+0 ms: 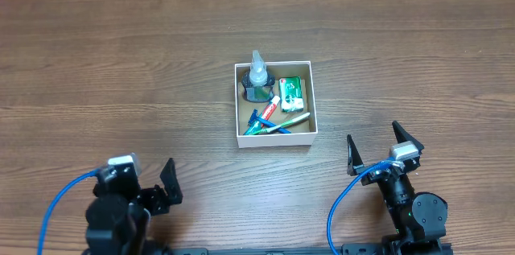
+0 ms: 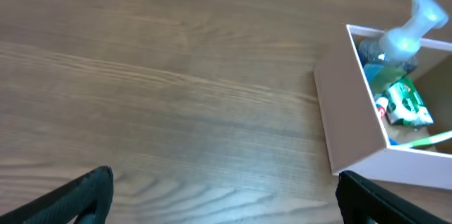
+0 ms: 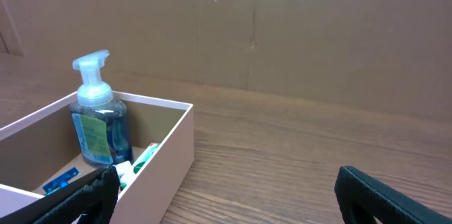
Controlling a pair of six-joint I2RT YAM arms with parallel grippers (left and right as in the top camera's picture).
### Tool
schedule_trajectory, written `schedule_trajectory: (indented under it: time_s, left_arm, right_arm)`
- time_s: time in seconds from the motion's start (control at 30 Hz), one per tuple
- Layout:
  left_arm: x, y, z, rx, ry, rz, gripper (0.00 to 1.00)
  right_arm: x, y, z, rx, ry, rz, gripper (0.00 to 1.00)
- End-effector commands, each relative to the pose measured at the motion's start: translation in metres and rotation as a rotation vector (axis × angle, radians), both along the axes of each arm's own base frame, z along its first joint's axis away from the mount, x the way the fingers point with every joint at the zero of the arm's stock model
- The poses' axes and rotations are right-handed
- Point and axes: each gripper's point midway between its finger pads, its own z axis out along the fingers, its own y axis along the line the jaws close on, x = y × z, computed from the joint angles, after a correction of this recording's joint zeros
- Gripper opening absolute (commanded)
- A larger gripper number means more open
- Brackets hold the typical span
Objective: Pack container
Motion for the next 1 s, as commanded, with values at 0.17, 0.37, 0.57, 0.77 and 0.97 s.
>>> schedule_trajectory:
  time_s: [0.17,0.37,0.57,0.77,0.97]
  left_arm:
    - [0.031,-0.002,-0.005,0.152,-0.256,-0.08,1.0]
    - [0.05,0.008,0.019,0.212,-0.471,-0.029,1.0]
    - [0.059,0.006,0.028,0.314,-0.63,-0.05,1.0]
    - [0.06,0.006,0.018,0.367,-0.595,-0.071,1.0]
    - [0.06,0.006,-0.022,0.302,-0.436,-0.082,1.0]
  right_arm:
    - [0.0,0.001,-0.002,-0.002,-0.006,0.004,1.0]
    - [0.0,0.001,-0.002,-0.002,-0.006,0.004,1.0]
    - [0.0,0.001,-0.002,-0.002,-0.006,0.004,1.0]
    - [0.0,0.001,-0.002,-0.002,-0.006,0.004,1.0]
    - [0.0,0.001,-0.002,-0.002,-0.006,0.004,1.0]
